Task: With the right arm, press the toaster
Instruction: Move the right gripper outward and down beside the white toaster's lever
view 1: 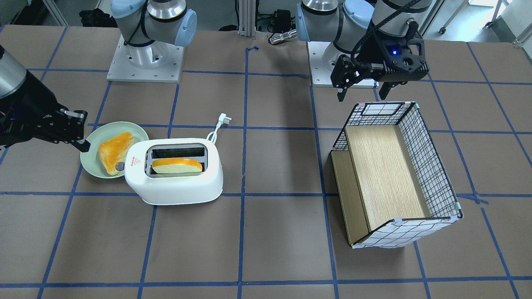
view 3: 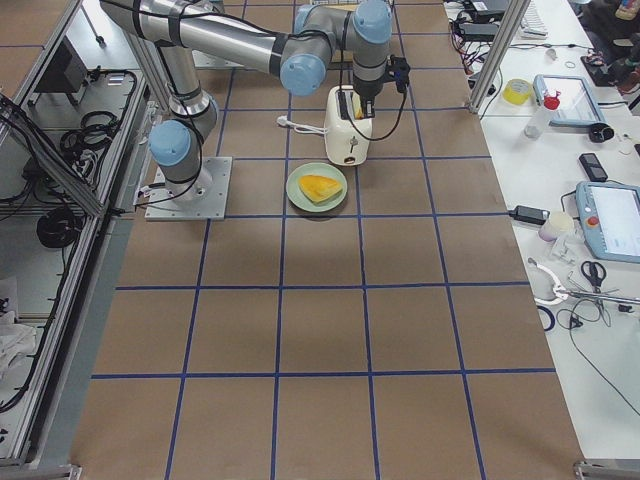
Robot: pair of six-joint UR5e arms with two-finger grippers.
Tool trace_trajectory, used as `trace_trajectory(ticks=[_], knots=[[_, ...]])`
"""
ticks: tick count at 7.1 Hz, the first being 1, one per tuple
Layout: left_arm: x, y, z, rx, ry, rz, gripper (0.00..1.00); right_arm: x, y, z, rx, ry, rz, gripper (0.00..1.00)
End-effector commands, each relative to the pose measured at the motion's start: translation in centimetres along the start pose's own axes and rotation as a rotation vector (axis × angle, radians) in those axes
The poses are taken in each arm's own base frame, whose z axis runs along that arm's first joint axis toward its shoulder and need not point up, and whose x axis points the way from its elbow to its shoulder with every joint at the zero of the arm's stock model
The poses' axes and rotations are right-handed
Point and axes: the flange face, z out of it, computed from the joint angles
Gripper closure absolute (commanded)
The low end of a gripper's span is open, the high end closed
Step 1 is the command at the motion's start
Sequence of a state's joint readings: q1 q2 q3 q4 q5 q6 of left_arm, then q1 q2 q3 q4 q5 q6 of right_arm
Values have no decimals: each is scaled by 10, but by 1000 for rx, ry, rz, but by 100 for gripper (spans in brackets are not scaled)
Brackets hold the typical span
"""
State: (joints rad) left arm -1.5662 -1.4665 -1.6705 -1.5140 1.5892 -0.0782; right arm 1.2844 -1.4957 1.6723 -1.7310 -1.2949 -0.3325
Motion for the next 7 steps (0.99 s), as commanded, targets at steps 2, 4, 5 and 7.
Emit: trace_trajectory(ticks=[2, 4, 5, 7], knots=[[0, 0, 0, 0, 2, 0, 0, 13, -6, 54, -48, -77, -37, 100], [0, 0, 0, 0, 0, 0, 0, 17, -8, 57, -47, -79, -32, 100], [0, 0, 0, 0, 0, 0, 0, 32, -10, 63, -55, -84, -21, 100], [0, 0, 0, 0, 0, 0, 0, 39, -11, 69, -70, -92, -24, 100]])
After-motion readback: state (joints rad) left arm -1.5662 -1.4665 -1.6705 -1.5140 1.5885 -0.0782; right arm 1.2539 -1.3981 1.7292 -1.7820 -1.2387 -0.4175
